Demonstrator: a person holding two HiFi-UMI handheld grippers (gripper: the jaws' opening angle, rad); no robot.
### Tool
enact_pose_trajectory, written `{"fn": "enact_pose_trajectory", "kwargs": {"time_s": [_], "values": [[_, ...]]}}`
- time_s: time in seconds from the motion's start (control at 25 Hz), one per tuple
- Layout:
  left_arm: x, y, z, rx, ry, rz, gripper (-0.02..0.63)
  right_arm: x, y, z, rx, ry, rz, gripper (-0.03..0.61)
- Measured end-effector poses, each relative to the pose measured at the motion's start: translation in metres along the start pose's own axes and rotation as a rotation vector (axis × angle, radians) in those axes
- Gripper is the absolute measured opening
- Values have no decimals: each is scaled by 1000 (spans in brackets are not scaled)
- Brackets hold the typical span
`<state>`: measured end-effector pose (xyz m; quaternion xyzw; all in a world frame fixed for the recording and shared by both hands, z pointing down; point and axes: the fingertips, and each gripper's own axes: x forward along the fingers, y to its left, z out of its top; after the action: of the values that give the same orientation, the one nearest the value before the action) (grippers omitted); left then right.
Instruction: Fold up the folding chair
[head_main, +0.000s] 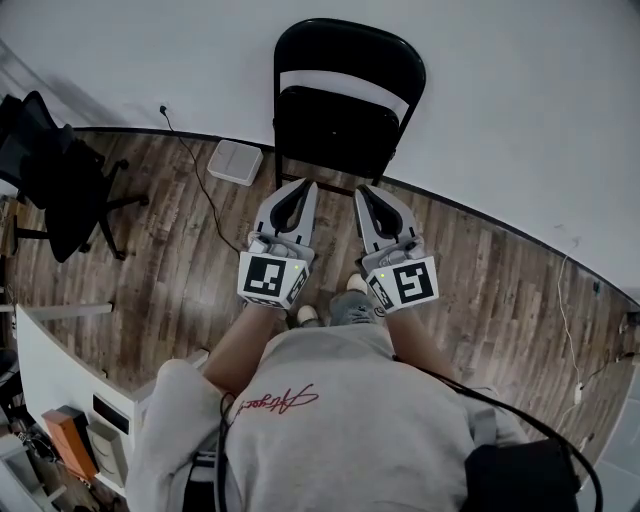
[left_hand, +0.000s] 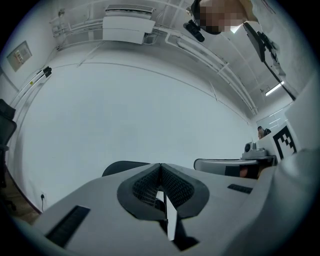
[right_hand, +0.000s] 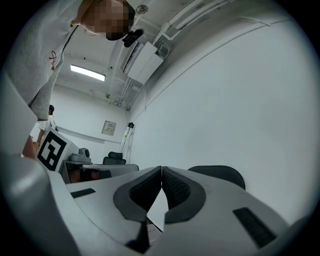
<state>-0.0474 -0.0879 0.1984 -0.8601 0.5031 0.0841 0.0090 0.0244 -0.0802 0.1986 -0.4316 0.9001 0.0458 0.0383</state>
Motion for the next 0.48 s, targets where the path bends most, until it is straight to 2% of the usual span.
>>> {"fn": "enact_pose_trajectory", "kwargs": {"time_s": [0.24,0.48], "values": [[-2,-8,2,2,-10,-46,17,-5,1,4,-13,3,-22,17],[1,-12,3,-1,-10,-59,17,-6,-3,5,-17,4,-31,17]]}}
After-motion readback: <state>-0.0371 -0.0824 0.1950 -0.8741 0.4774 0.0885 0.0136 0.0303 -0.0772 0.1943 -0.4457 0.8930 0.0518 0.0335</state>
